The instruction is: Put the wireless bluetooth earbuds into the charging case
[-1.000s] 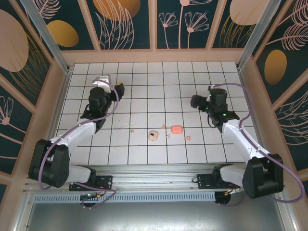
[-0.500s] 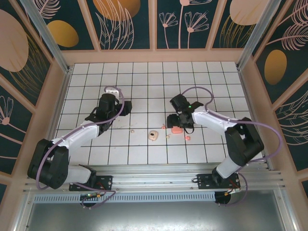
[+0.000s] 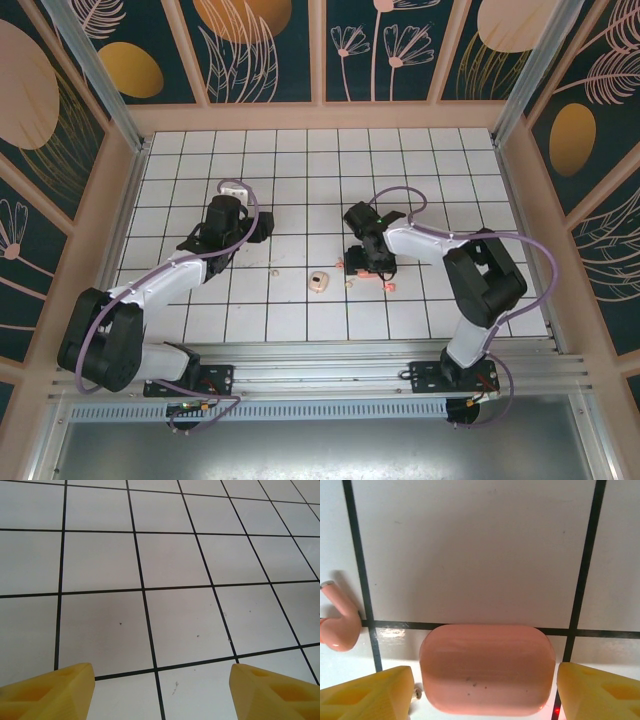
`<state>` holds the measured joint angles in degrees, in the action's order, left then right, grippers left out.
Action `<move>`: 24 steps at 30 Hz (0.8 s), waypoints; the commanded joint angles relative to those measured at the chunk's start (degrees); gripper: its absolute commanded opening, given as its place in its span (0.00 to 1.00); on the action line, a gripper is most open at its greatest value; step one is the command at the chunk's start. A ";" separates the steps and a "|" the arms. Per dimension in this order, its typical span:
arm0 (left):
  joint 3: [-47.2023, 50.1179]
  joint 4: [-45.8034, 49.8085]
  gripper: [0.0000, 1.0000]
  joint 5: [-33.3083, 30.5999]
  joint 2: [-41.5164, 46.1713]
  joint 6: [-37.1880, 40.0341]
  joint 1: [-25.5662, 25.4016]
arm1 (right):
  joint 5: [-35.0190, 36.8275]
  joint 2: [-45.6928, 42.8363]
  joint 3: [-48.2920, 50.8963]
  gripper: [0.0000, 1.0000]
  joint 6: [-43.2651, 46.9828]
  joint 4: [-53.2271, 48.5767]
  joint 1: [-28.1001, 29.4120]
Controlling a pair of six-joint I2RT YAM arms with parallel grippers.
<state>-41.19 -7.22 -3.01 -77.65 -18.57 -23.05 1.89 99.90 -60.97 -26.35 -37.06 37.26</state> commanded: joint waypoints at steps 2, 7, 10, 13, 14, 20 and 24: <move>-0.31 0.39 0.71 0.71 -0.92 -0.57 -0.15 | 1.01 2.69 -1.71 0.73 -0.92 -0.56 0.38; -0.38 0.37 0.71 1.08 -0.86 -0.42 -0.10 | 1.76 3.39 -1.63 0.63 -0.63 0.40 0.15; -0.17 -0.21 0.70 1.85 -0.54 -0.29 -0.20 | 2.23 2.14 -1.19 0.60 -1.02 1.65 0.18; 0.52 -1.82 0.69 3.50 0.29 0.10 -0.15 | 2.65 -0.55 0.02 0.57 -1.98 3.75 0.03; 1.01 -2.86 0.68 4.65 0.92 0.37 -0.15 | 2.99 -1.70 0.66 0.56 -2.50 4.77 0.01; 7.81 -16.77 0.62 13.31 5.31 0.90 -0.34 | 2.65 -10.17 2.70 0.55 -4.41 14.78 -0.01; 12.58 -26.22 0.60 16.51 7.53 2.53 -1.76 | -0.74 -17.24 7.35 0.54 -7.20 28.54 0.18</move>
<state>-30.89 -22.70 8.62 -71.77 -17.96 -23.75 2.55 87.22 -56.40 -30.28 -20.64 37.23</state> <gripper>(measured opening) 0.602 0.582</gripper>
